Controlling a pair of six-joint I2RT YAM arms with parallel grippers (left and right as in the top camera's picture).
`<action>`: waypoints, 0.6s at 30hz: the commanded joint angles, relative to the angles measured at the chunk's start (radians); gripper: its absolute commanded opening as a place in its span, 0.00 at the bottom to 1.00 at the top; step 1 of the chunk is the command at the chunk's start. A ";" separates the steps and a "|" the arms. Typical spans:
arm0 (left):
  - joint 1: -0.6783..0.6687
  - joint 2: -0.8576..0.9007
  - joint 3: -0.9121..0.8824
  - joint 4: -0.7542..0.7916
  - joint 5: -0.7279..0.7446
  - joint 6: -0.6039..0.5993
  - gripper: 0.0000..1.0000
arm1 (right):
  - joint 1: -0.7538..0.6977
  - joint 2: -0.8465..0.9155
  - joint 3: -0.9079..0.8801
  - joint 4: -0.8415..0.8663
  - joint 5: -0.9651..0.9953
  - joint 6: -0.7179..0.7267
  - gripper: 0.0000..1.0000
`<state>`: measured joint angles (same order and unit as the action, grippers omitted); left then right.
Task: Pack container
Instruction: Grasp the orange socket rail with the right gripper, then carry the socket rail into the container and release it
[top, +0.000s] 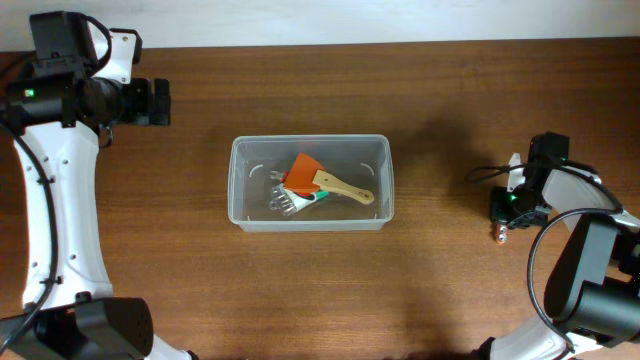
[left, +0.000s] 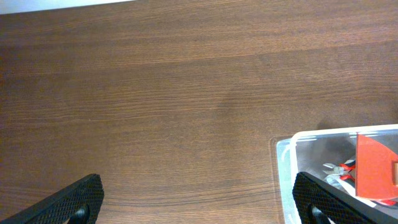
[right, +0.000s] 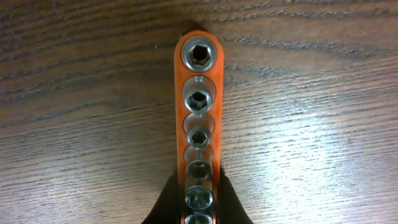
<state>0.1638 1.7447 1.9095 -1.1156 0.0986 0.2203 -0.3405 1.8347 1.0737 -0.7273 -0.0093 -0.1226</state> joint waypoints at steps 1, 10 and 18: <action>0.000 -0.005 0.001 -0.004 0.011 0.016 0.99 | 0.000 0.004 -0.002 -0.007 -0.028 0.030 0.04; 0.000 -0.005 0.001 -0.004 0.011 0.016 0.99 | 0.008 -0.046 0.216 -0.195 -0.097 0.024 0.04; 0.000 -0.005 0.001 -0.004 0.011 0.016 0.99 | 0.147 -0.141 0.580 -0.407 -0.175 -0.159 0.04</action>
<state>0.1638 1.7447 1.9095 -1.1183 0.0986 0.2203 -0.2737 1.7737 1.5192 -1.0920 -0.1066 -0.1658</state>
